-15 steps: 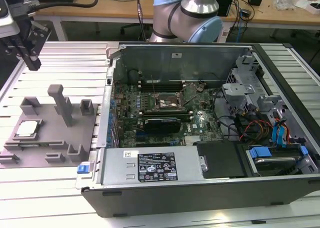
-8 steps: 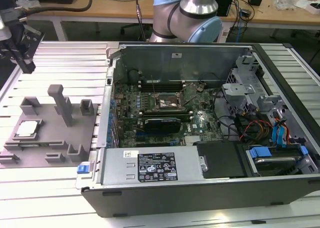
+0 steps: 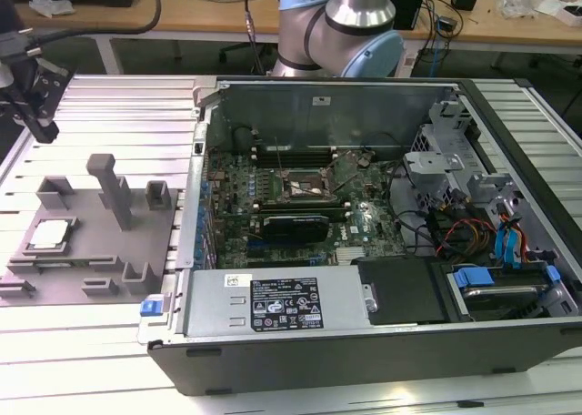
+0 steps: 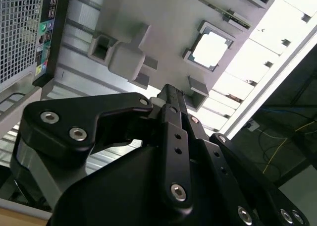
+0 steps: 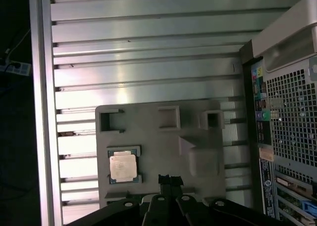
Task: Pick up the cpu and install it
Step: 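Reach for the cpu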
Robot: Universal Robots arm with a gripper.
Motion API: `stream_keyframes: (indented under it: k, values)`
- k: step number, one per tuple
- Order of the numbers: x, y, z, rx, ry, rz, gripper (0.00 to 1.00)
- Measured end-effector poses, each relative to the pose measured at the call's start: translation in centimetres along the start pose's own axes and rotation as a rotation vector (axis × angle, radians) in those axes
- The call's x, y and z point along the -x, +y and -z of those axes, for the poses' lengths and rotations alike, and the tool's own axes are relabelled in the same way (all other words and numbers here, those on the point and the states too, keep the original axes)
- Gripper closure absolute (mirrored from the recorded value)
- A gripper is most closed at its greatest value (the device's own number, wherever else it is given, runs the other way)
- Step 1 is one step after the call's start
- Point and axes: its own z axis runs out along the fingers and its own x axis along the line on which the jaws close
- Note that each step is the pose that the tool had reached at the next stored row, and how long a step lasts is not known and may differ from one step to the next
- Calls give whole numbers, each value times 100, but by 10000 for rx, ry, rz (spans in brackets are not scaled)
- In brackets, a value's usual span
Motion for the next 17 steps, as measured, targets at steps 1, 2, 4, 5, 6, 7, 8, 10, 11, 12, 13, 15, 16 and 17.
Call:
stream_keyframes:
  k: [1,2,4,5,6,7,8,10,11,12,13,15,16,17]
  values:
    - [-22,-6,-17,1,-1,0,89]
    - [-44,-13,-36,0,0,-1,89]
    - [-104,-35,-93,1,-1,-1,89]
    - [-118,-42,-108,1,-1,-1,89]
    - [-134,-49,-126,1,-1,-1,89]
    - [-158,-61,-153,1,-1,0,89]
    - [-175,-68,-175,1,-1,-1,89]
    - [-208,-81,-215,0,-1,-1,89]
    - [-221,-86,-230,1,-1,-1,89]
    - [-238,-93,-249,0,-1,-1,89]
    - [-250,-98,-262,0,0,-1,89]
    - [-282,-112,-297,0,-1,-1,89]
    - [-309,-125,-325,1,-1,0,89]
    - [-335,-133,-350,1,-1,0,89]
